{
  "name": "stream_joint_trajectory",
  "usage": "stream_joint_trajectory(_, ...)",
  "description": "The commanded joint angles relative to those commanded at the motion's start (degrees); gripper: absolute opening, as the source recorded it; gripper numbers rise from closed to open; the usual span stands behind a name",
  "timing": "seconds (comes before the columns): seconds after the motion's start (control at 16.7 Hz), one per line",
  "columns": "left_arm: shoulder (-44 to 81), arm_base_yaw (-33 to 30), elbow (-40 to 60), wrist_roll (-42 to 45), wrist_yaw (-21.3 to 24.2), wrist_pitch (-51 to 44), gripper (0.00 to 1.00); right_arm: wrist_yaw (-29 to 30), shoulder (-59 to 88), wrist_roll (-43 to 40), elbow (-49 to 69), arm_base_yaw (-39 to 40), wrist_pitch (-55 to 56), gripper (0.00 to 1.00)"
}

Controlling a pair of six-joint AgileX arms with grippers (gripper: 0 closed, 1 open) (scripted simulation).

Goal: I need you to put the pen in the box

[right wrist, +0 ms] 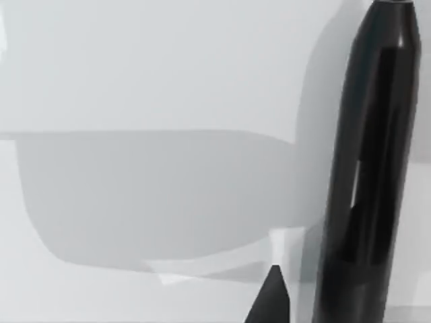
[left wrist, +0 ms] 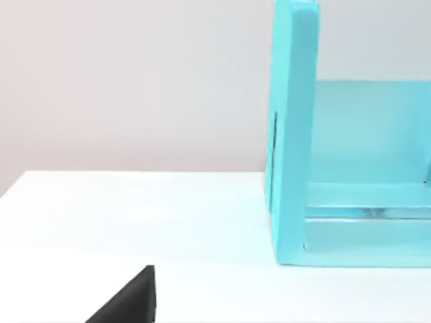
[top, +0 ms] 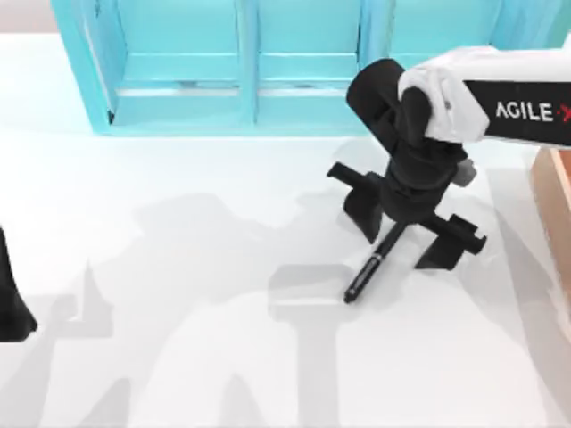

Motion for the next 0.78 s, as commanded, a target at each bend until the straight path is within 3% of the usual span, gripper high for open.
stream_joint_trajectory(0.12, 0.00, 0.00, 0.00, 0.00, 0.00, 0.00, 1.00, 0.00, 0.00, 0.00, 0.00, 0.00, 0.00, 0.02)
stream_joint_trajectory(0.18, 0.00, 0.00, 0.00, 0.00, 0.00, 0.00, 1.00, 0.00, 0.00, 0.00, 0.00, 0.00, 0.00, 0.00)
stream_joint_trajectory(0.6, 0.00, 0.00, 0.00, 0.00, 0.00, 0.00, 1.00, 0.00, 0.00, 0.00, 0.00, 0.00, 0.00, 0.00)
stream_joint_trajectory(0.78, 0.00, 0.00, 0.00, 0.00, 0.00, 0.00, 1.00, 1.70, -4.49, -1.90, 0.83, -0.33, -5.74, 0.00)
